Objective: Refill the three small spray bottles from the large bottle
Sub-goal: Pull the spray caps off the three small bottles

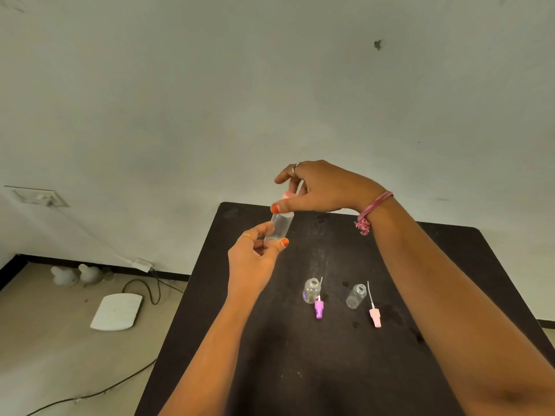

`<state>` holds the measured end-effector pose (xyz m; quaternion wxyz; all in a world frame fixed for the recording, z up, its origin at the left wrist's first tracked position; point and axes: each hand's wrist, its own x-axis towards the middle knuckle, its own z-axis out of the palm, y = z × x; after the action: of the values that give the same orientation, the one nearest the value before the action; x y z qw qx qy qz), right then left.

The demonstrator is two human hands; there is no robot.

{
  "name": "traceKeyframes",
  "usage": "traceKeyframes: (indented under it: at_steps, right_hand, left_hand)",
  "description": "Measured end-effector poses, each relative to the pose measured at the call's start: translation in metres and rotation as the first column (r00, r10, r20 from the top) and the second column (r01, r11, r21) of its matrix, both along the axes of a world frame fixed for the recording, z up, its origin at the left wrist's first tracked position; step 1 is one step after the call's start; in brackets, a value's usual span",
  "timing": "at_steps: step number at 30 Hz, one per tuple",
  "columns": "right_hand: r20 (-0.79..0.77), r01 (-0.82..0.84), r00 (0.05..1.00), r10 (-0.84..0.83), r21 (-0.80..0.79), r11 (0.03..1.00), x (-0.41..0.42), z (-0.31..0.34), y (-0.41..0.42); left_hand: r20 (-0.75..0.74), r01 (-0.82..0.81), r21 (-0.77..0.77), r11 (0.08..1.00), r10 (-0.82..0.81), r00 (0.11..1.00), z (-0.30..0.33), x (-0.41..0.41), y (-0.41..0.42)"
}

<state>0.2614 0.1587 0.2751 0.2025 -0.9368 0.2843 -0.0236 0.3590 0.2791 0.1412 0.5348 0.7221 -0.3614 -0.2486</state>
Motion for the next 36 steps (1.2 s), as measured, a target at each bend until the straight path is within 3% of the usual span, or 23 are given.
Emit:
traceKeyframes:
  at_steps: [7,10,16,24,29,33,36]
  right_hand:
    - [-0.002,-0.044,0.999,0.044,0.07,0.997,-0.005,0.003,0.0]
    - [-0.047,0.021,0.999,-0.022,-0.008,1.0,-0.004,0.0,-0.002]
    - [-0.035,-0.035,0.999,0.034,-0.024,0.999,-0.012,0.008,-0.002]
    - [0.174,0.135,0.973,-0.149,0.09,0.987,-0.028,0.0,-0.007]
    - [0.395,0.263,0.824,-0.407,0.37,0.891,-0.03,-0.059,0.001]
    - [0.43,0.3,0.669,-0.606,0.59,0.75,-0.032,-0.125,0.022]
    - [0.413,0.337,0.578,-0.704,0.665,0.666,-0.034,-0.17,0.045]
  left_hand:
    - [-0.003,0.0,0.0,1.0,0.0,1.0,-0.001,-0.002,-0.002]
    - [-0.002,0.002,0.008,1.0,-0.002,1.0,-0.001,-0.003,-0.002]
    - [0.011,0.003,0.02,1.0,-0.004,1.0,-0.004,-0.001,-0.002]
    - [-0.015,-0.002,0.036,0.999,0.002,1.0,-0.016,0.003,-0.001]
    - [-0.064,-0.013,0.055,0.998,0.016,0.998,-0.033,0.009,-0.002]
    - [-0.068,0.015,0.086,0.996,-0.009,0.998,-0.055,0.012,-0.001]
    - [-0.048,0.025,0.133,0.991,-0.018,0.999,-0.073,0.012,-0.001]
